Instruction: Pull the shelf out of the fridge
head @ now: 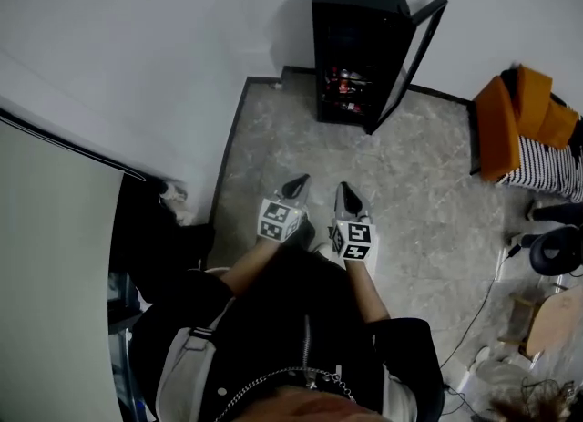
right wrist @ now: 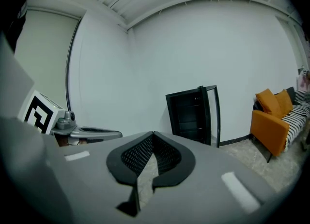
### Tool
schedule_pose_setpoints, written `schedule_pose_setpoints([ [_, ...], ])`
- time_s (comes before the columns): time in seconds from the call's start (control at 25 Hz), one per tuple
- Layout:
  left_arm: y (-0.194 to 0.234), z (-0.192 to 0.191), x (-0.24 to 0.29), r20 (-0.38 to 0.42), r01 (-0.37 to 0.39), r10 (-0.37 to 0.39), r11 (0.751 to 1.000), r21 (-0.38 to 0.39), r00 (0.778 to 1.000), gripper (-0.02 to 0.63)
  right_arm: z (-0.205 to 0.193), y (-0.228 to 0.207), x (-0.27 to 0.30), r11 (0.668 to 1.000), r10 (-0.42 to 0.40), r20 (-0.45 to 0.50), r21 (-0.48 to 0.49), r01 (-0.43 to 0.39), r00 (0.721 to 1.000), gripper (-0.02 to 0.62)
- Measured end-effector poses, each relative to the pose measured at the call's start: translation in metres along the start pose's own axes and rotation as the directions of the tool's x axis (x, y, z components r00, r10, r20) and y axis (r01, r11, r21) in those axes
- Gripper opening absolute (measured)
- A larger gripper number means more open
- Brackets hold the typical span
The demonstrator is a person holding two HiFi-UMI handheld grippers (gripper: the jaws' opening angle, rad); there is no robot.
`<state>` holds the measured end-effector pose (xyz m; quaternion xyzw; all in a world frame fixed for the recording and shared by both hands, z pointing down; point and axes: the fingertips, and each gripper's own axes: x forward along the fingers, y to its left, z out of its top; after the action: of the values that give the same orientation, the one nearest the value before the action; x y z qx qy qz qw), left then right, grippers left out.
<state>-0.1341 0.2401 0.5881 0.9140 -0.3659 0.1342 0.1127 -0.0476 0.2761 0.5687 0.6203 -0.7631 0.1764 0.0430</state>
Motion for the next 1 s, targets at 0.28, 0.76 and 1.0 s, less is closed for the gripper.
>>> schedule_pose_setpoints([
  [0.28, -0.001, 0.004, 0.017, 0.005, 0.018, -0.018, 1.000, 0.001, 1.000, 0.009, 0.002, -0.011, 0.005, 1.000, -0.015, 0.007, 0.005, 0.015, 1.000, 0.003],
  [0.76, 0.031, 0.034, 0.104, 0.036, 0.063, -0.063, 0.998, -0.004, 0.997, 0.011, 0.034, -0.054, 0.073, 0.999, -0.039, 0.000, -0.022, 0.039, 0.999, 0.003],
  [1.0, 0.062, 0.049, 0.134, 0.037, 0.081, -0.081, 0.997, -0.011, 0.996, 0.009, 0.050, -0.060, 0.119, 0.999, -0.047, -0.007, -0.025, 0.046, 0.999, 0.003],
])
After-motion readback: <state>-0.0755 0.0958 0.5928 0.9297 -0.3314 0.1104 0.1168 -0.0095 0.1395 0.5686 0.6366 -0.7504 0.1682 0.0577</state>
